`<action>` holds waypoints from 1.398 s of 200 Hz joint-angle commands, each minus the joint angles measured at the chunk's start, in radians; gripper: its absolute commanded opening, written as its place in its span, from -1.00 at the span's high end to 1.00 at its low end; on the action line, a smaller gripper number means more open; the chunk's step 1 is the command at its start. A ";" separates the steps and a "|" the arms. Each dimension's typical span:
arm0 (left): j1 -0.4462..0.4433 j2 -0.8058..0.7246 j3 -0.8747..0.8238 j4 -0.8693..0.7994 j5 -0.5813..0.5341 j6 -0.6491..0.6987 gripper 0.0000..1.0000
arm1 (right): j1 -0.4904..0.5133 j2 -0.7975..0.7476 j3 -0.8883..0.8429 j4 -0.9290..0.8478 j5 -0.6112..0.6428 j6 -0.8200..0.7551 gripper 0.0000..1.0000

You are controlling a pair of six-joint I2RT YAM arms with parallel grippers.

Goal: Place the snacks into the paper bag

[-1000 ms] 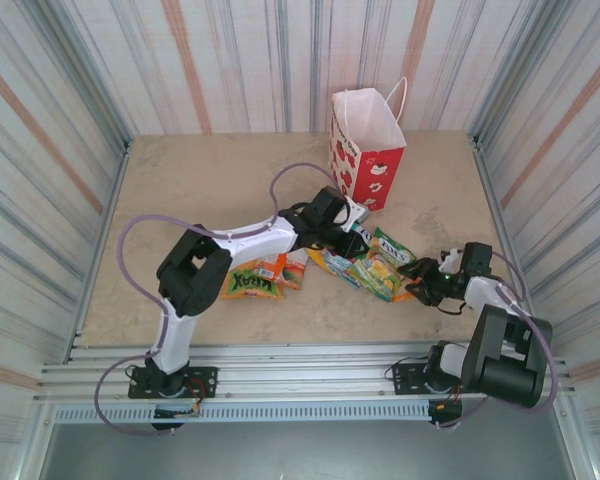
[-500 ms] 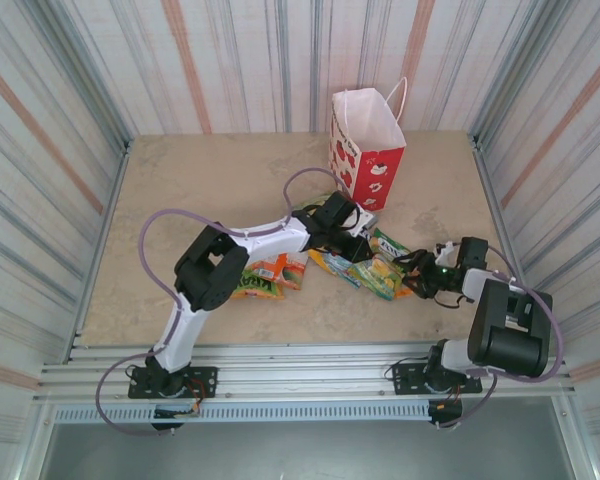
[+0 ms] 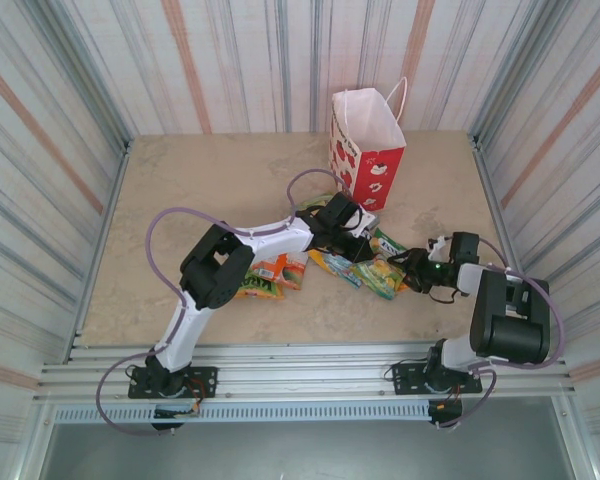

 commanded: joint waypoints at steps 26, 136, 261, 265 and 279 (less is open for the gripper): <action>-0.007 0.024 0.017 -0.052 -0.019 0.029 0.61 | 0.042 -0.014 0.050 -0.031 0.033 0.015 0.25; 0.038 -0.159 0.004 -0.094 -0.069 0.040 0.54 | 0.042 -0.421 0.133 -0.333 0.212 -0.062 0.85; 0.126 -0.368 -0.055 -0.126 -0.115 0.066 0.51 | 0.213 -0.628 0.299 -0.331 0.285 -0.223 1.00; 0.130 -0.374 -0.056 -0.126 -0.116 0.068 0.50 | 0.217 -0.630 0.305 -0.331 0.292 -0.226 1.00; 0.143 -0.392 -0.061 -0.128 -0.118 0.072 0.50 | 0.234 -0.633 0.325 -0.324 0.310 -0.233 1.00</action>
